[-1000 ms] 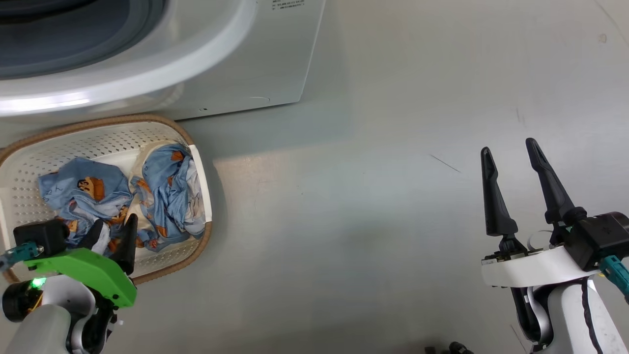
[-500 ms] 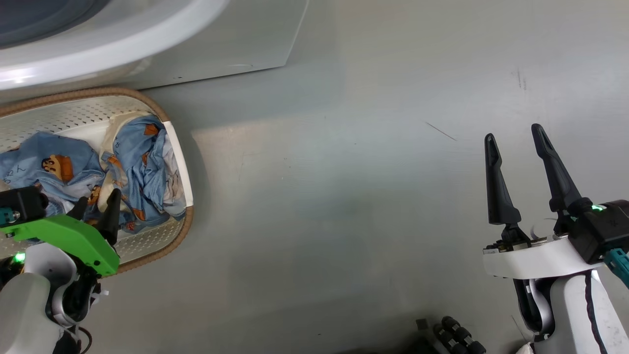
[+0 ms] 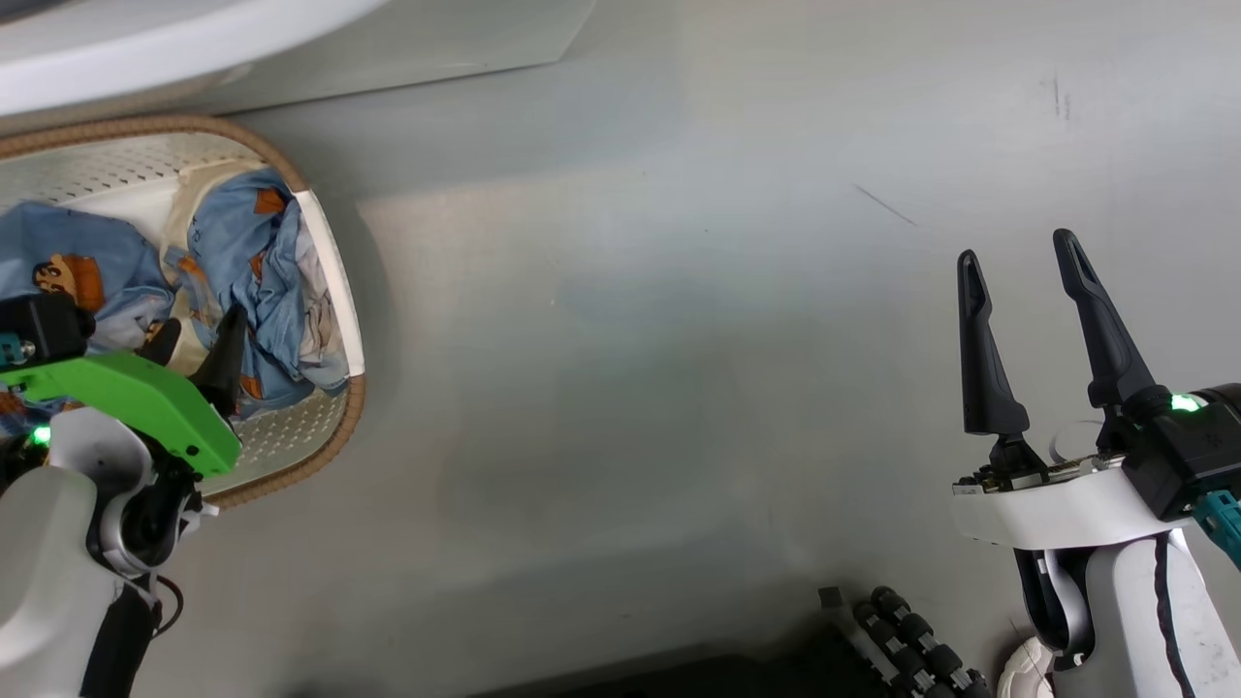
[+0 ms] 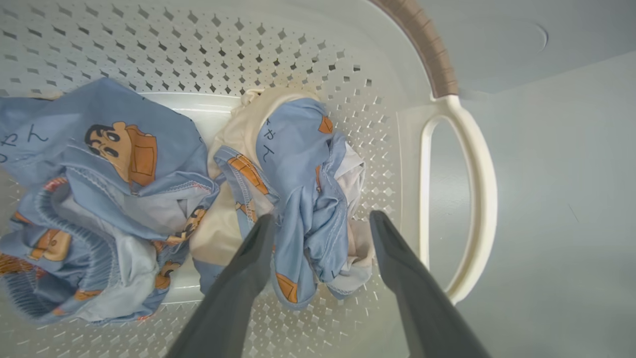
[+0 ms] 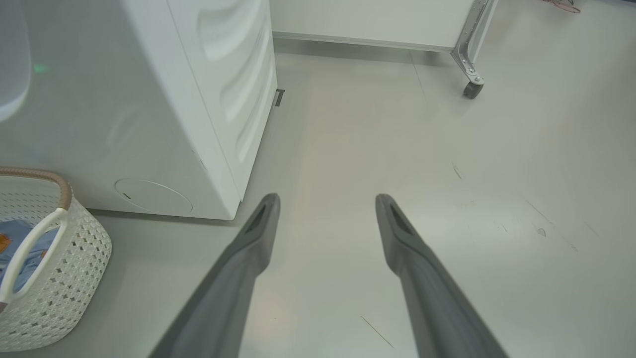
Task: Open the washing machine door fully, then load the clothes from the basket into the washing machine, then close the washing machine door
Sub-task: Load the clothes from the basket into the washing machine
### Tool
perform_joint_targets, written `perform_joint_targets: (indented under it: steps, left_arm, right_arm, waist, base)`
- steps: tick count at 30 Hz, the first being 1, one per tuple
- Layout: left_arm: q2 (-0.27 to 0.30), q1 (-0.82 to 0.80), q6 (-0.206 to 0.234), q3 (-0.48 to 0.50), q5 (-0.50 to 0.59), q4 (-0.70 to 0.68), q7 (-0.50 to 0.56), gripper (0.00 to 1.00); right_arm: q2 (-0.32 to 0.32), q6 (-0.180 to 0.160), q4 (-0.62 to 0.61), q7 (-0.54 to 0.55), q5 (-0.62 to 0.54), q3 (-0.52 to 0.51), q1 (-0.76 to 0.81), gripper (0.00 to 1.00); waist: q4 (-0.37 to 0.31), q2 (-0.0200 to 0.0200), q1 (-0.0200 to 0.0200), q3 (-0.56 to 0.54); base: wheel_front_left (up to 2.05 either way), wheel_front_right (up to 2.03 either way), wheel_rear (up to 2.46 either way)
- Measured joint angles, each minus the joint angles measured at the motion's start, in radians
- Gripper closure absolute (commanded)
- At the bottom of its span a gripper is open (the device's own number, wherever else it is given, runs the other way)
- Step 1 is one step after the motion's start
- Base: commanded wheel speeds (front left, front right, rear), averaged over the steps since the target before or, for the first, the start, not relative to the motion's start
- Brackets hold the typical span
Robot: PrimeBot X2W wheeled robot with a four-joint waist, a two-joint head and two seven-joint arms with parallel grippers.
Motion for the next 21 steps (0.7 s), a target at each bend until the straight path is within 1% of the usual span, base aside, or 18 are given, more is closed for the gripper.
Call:
perform_joint_targets:
  steps: [5, 10, 12, 16, 21]
  left_arm:
    - [0.018, -0.032, 0.000, -0.022, -0.005, 0.015, -0.001, 0.00]
    - [0.019, -0.058, 0.000, -0.049, -0.014, 0.036, -0.007, 0.00]
    - [0.019, -0.072, 0.000, -0.061, -0.015, 0.039, -0.012, 0.00]
    - [0.019, -0.088, 0.000, -0.082, -0.026, 0.059, -0.030, 0.00]
    - [0.020, -0.099, 0.000, -0.106, -0.038, 0.073, -0.039, 0.00]
  right_arm:
    - [0.003, 0.000, -0.005, 0.000, -0.004, 0.000, -0.009, 0.00]
    - [0.004, -0.002, -0.016, 0.000, -0.008, -0.002, -0.017, 0.00]
    - [0.005, -0.010, -0.017, 0.000, -0.009, -0.003, -0.017, 0.00]
    - [0.005, -0.017, -0.017, 0.000, -0.010, -0.003, -0.017, 0.00]
    - [0.005, -0.017, -0.018, 0.000, -0.015, -0.004, -0.017, 0.00]
  waist:
    - [0.003, 0.0000, 0.0000, 0.035]
    - [0.005, 0.0000, 0.0000, 0.063]
    - [0.007, 0.0000, 0.0000, 0.073]
    - [0.011, 0.0000, 0.0000, 0.081]
    - [0.013, 0.0000, -0.0001, 0.085]
  base:
    - [0.00, 0.00, 0.00]
    - [0.00, 0.00, 0.00]
    - [0.00, 0.00, 0.00]
    - [0.00, 0.00, 0.00]
    - [0.00, 0.00, 0.00]
